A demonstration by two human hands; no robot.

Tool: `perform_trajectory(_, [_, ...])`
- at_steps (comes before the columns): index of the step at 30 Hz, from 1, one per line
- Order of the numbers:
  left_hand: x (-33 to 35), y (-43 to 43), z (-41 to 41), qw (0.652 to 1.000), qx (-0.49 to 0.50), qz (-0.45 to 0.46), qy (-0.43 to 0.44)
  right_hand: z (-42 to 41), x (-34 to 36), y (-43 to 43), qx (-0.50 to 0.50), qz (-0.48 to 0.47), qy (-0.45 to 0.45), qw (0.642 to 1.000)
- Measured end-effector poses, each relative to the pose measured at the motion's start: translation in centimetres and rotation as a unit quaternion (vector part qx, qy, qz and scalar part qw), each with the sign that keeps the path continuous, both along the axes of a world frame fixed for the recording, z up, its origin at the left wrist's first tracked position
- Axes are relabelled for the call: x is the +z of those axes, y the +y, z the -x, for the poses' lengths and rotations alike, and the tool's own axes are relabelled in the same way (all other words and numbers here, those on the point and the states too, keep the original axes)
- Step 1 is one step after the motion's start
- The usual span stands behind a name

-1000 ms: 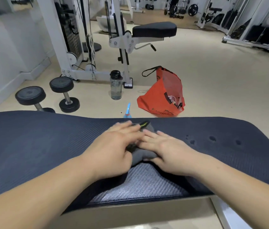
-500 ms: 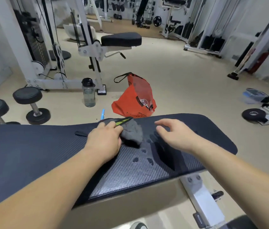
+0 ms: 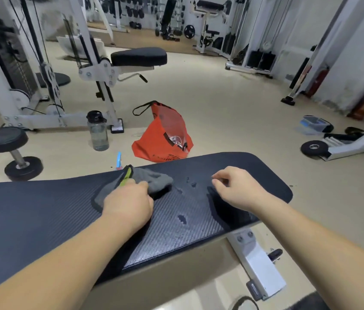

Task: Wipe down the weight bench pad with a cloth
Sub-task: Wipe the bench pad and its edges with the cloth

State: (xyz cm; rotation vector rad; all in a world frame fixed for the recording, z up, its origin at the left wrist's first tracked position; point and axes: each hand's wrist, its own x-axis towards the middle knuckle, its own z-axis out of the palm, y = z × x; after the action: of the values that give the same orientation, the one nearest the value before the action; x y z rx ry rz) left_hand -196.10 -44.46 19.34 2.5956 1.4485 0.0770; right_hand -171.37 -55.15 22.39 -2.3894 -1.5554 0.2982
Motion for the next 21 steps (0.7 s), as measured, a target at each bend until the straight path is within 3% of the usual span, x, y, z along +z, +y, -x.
perform_trajectory(6, [0.2, -4.2, -3.5, 0.983, -0.155, -0.093, 0.032, -6.1, -1.1, -0.1, -0.038, -0.079, -0.007, 0.996])
perform_trajectory(9, [-1.5, -1.8, -3.8, 0.989, -0.098, -0.107, -0.023, -9.1, -2.8, -1.0, -0.091, -0.102, 0.038, 0.99])
perform_trajectory(12, [-2.3, -1.8, -4.8, 0.992, -0.058, -0.111, -0.004, -11.7, -3.6, -1.7, -0.157, -0.107, 0.071, 0.979])
perform_trajectory(14, [-2.4, -3.6, -5.3, 0.988, -0.068, -0.136, 0.002, -13.3, -3.9, -2.5, -0.209, -0.106, 0.083, 0.969])
perform_trajectory(19, [-2.2, -5.4, -4.7, 0.967, -0.213, -0.143, 0.003, -14.9, -5.1, -4.2, -0.254, -0.1, 0.105, 0.956])
perform_trajectory(21, [-2.1, -2.9, -5.2, 0.98, -0.147, -0.131, 0.018, -15.1, -5.3, -4.2, -0.244, -0.091, 0.096, 0.961])
